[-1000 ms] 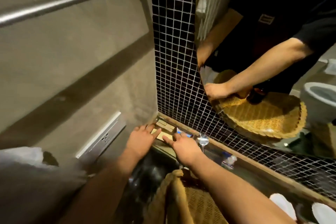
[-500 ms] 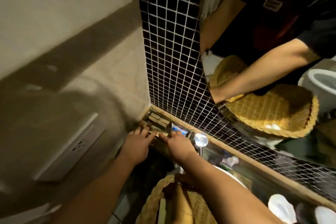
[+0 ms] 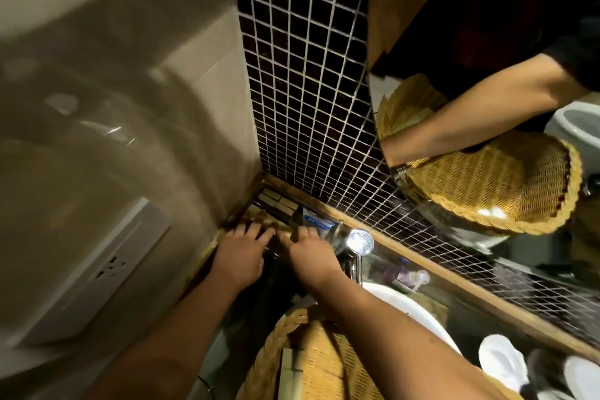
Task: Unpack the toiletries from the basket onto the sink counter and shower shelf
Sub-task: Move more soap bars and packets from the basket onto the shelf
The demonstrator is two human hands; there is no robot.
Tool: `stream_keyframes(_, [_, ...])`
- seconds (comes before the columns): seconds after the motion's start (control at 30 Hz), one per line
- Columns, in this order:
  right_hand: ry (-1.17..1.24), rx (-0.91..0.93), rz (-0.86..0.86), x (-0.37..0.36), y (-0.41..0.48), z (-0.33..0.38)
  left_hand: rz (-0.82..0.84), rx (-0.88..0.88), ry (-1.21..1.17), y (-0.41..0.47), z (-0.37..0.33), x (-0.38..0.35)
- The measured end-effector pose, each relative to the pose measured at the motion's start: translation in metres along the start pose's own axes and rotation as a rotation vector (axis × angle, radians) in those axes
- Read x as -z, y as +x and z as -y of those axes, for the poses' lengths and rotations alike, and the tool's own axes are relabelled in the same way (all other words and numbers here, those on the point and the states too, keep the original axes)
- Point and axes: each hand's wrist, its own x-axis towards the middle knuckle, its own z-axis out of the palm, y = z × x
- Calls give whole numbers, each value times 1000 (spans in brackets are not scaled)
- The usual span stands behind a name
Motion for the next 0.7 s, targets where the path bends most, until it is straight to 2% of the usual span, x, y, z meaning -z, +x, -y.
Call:
stream_keyframes(0.33, [3, -39, 53, -4, 8, 2, 40, 5, -33, -4, -1, -13])
stream_keyframes(0.7, [21, -70, 16, -20, 19, -3, 48, -14, 43, 7, 1, -21])
